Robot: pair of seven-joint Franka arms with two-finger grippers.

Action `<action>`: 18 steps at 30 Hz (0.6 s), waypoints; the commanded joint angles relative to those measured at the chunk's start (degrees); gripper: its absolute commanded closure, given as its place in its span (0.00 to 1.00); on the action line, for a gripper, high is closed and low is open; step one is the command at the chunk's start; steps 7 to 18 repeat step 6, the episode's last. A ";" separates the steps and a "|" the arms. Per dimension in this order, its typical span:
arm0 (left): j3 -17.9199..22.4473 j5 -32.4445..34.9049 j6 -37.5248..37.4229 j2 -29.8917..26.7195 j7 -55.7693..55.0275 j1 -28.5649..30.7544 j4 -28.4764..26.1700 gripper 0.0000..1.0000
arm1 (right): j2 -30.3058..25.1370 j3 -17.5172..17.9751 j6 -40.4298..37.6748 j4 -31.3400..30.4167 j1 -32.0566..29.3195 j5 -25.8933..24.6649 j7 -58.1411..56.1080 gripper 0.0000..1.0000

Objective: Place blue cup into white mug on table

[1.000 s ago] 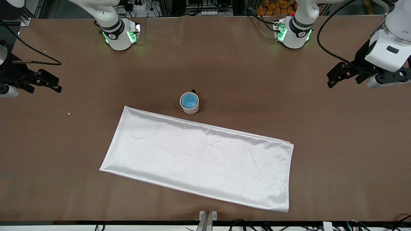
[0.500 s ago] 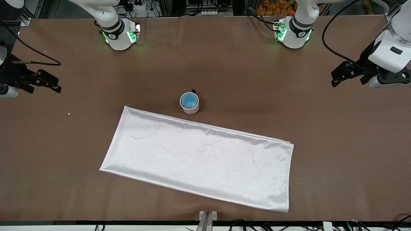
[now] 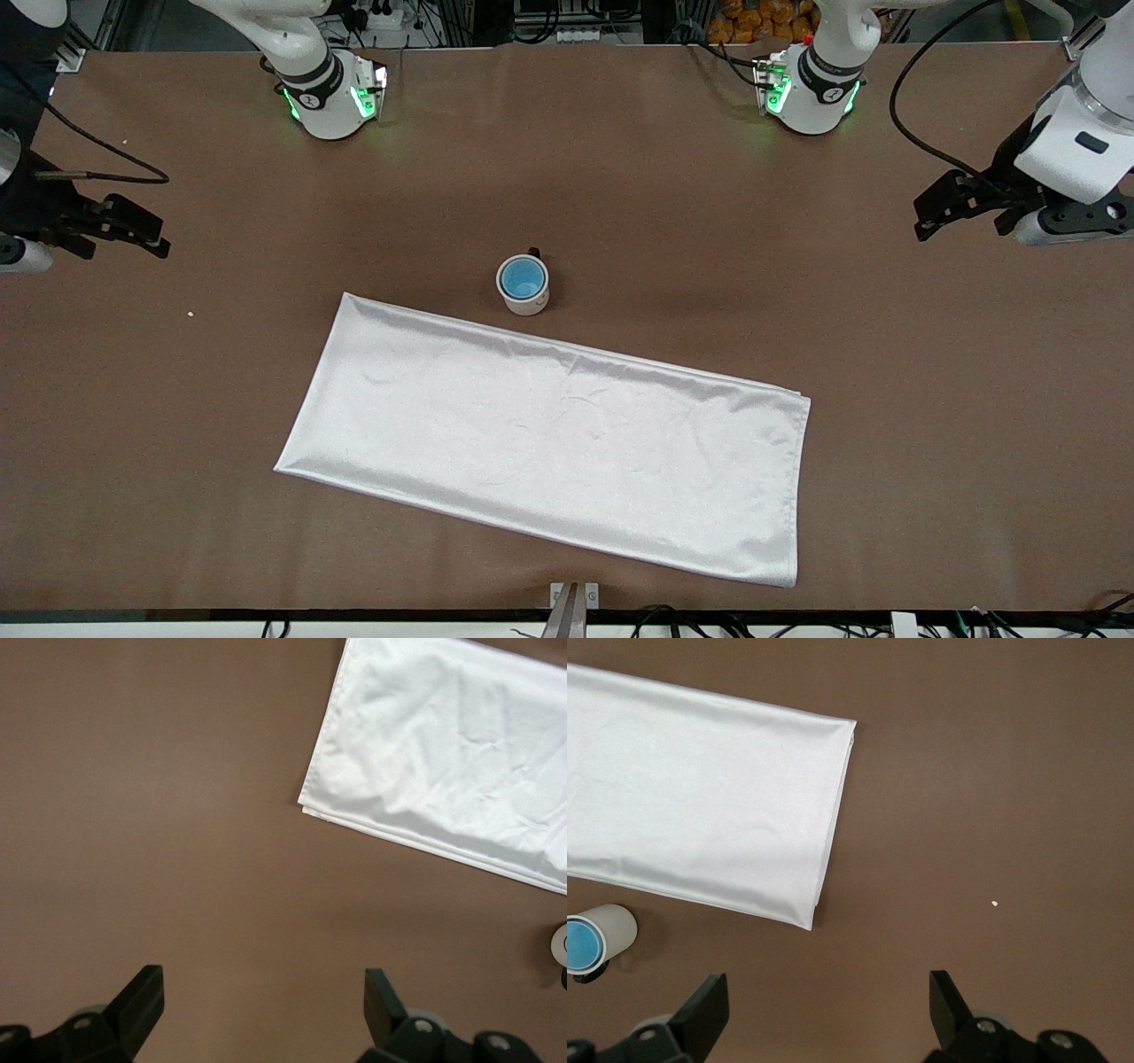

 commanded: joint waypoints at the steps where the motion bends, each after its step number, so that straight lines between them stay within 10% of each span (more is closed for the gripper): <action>1: -0.59 -1.21 -0.22 -0.28 2.59 0.88 -0.39 0.00 | 0.12 0.47 -0.57 0.28 -0.60 -0.58 -0.40 0.00; 18: -0.59 -1.21 -0.22 -0.01 2.68 0.88 -0.31 0.00 | 0.12 0.47 -0.49 0.28 -0.51 -0.50 -0.40 0.00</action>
